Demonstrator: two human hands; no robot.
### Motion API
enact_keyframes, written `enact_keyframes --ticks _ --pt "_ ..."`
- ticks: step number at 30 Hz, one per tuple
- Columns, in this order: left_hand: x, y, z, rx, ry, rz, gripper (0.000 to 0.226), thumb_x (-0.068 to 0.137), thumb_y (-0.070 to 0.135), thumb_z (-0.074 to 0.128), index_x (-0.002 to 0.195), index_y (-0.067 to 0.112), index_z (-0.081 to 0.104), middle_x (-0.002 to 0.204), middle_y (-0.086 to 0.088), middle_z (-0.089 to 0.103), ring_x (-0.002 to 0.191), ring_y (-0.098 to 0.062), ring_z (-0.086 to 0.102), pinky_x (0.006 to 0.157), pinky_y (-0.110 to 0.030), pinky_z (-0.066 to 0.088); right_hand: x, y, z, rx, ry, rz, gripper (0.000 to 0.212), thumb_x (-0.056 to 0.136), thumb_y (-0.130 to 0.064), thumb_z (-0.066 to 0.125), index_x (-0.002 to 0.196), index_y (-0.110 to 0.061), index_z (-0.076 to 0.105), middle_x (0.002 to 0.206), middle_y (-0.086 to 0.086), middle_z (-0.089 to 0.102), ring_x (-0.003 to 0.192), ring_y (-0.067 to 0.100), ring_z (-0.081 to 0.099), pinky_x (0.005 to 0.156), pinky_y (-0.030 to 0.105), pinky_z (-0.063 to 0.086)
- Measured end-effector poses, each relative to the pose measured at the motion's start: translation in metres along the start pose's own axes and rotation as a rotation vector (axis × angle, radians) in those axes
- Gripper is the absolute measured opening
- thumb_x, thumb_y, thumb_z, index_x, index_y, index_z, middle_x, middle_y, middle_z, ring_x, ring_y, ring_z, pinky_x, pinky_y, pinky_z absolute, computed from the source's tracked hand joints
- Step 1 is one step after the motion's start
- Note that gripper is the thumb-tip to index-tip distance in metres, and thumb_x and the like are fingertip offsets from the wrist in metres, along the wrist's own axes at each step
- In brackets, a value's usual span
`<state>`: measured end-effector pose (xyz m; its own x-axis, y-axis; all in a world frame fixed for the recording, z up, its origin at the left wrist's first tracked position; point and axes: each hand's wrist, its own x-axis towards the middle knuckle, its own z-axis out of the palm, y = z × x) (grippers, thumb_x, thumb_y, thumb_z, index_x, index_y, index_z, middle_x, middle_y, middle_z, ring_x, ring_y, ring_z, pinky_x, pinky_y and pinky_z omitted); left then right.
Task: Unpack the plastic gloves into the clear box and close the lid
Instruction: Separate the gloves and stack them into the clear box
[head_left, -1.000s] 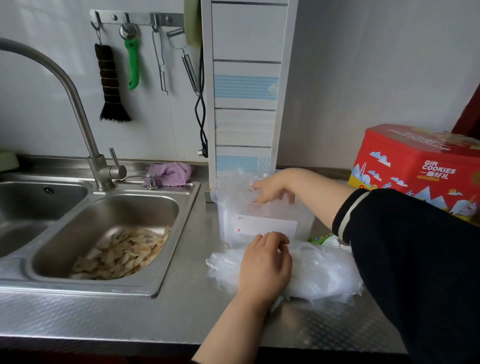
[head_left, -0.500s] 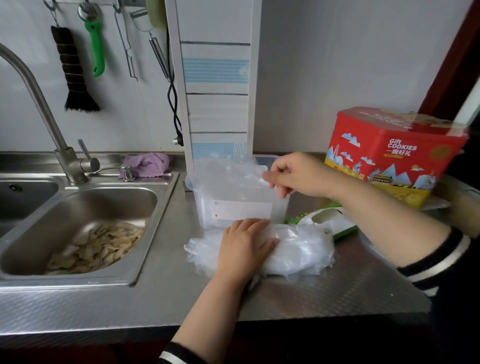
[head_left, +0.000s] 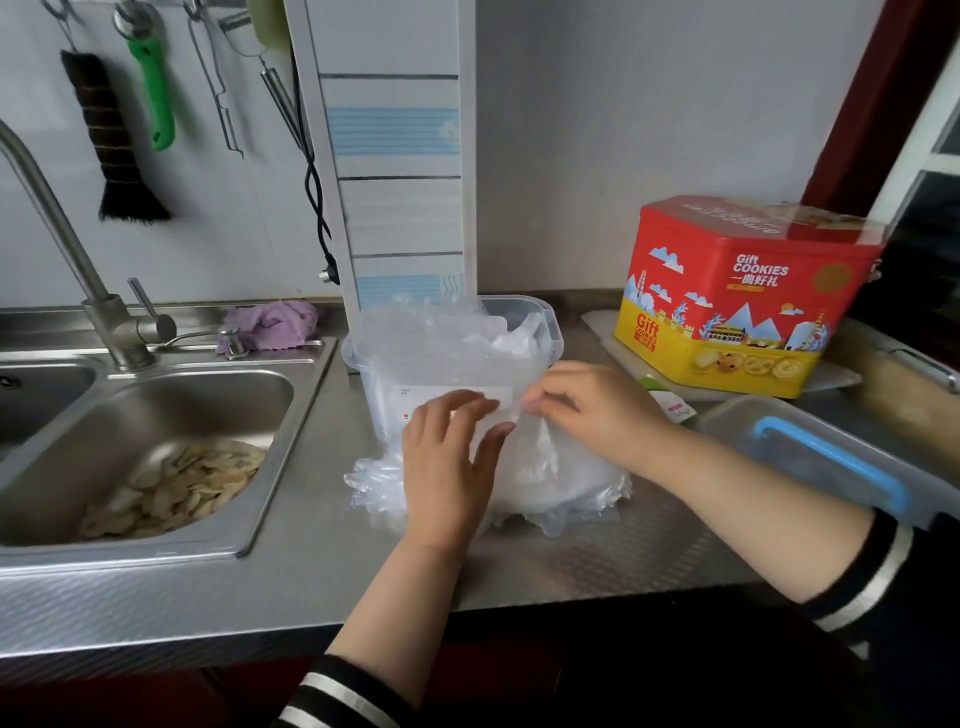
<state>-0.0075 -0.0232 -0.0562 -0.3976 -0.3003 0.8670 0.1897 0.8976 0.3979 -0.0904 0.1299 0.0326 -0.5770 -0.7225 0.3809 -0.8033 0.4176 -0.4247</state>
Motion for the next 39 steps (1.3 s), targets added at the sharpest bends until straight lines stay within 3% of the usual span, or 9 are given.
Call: enact_keyframes --ticks 4,8,10,14,18,22,24,32,39 --pt "0.002 0.002 -0.005 -0.02 0.155 -0.069 0.041 0.086 0.035 0.068 0.117 0.014 0.051 0.12 -0.014 0.055 0.114 -0.025 0.048 0.105 -0.023 0.029 0.024 -0.01 -0.028 0.154 0.01 -0.014 0.019 0.093 -0.022 0.06 0.107 -0.029 0.071 0.095 -0.021 0.062 0.091 -0.005 0.058 0.082 0.011 0.043" --pt "0.001 0.005 -0.005 -0.087 0.212 -0.11 0.046 0.086 0.033 0.066 0.122 0.011 0.047 0.127 -0.01 0.046 0.122 -0.023 0.043 0.109 -0.027 0.028 0.049 -0.014 -0.047 0.331 0.058 0.042 0.023 0.093 -0.015 0.06 0.105 -0.033 0.069 0.083 -0.003 0.065 0.064 -0.003 0.052 0.067 0.01 0.044" --pt "0.003 0.003 -0.006 -0.128 0.201 -0.124 0.048 0.087 0.03 0.065 0.127 0.012 0.045 0.13 -0.008 0.042 0.124 -0.022 0.043 0.109 -0.029 0.031 0.069 -0.018 -0.052 0.403 0.103 0.041 0.025 0.093 -0.008 0.06 0.106 -0.028 0.068 0.087 -0.003 0.068 0.066 -0.005 0.054 0.065 0.012 0.045" --pt "0.006 0.002 -0.008 -0.294 0.106 -0.252 0.051 0.089 0.028 0.058 0.135 0.022 0.038 0.133 0.007 0.035 0.108 -0.009 0.054 0.094 -0.016 0.042 0.107 -0.016 -0.048 0.474 0.197 0.07 0.024 0.092 -0.003 0.059 0.1 -0.024 0.067 0.103 -0.005 0.067 0.094 0.003 0.06 0.069 0.014 0.05" --pt "0.006 0.003 -0.01 -0.327 0.113 -0.289 0.045 0.089 0.025 0.056 0.131 0.021 0.039 0.127 0.01 0.038 0.091 -0.003 0.058 0.079 -0.011 0.043 0.137 -0.013 -0.034 0.578 0.342 0.159 0.022 0.092 0.0 0.057 0.103 -0.014 0.069 0.095 0.0 0.065 0.079 0.007 0.056 0.057 0.012 0.045" --pt "0.006 0.006 -0.01 -0.304 0.057 -0.299 0.036 0.089 0.029 0.054 0.122 0.025 0.042 0.12 0.003 0.047 0.085 0.0 0.055 0.07 -0.005 0.04 0.162 -0.007 -0.031 0.924 0.547 0.284 0.022 0.091 0.004 0.056 0.105 -0.01 0.066 0.092 -0.005 0.065 0.071 -0.001 0.056 0.06 0.01 0.044" --pt "0.007 0.003 -0.009 -0.282 0.03 -0.308 0.031 0.089 0.032 0.052 0.119 0.028 0.043 0.117 0.006 0.049 0.085 0.0 0.055 0.067 -0.006 0.04 0.171 -0.004 -0.02 0.966 0.5 0.315 0.021 0.091 0.004 0.057 0.106 -0.008 0.064 0.09 -0.006 0.064 0.064 -0.006 0.055 0.059 0.008 0.043" --pt "0.003 -0.004 -0.003 -0.197 -0.152 -0.258 0.024 0.091 0.04 0.054 0.112 0.03 0.049 0.111 0.014 0.052 0.093 0.0 0.053 0.073 -0.017 0.045 0.171 0.026 0.014 0.163 -0.172 0.143 0.024 0.091 -0.005 0.061 0.112 -0.017 0.067 0.111 -0.009 0.058 0.107 0.007 0.052 0.088 0.019 0.042" --pt "0.001 -0.007 0.003 -0.12 -0.241 -0.235 0.021 0.09 0.039 0.056 0.105 0.025 0.055 0.102 0.016 0.054 0.093 -0.006 0.052 0.073 -0.017 0.041 0.163 0.029 0.018 -0.355 -0.339 0.007 0.03 0.091 -0.032 0.061 0.121 -0.033 0.058 0.133 -0.008 0.048 0.123 0.013 0.04 0.094 0.035 0.042"
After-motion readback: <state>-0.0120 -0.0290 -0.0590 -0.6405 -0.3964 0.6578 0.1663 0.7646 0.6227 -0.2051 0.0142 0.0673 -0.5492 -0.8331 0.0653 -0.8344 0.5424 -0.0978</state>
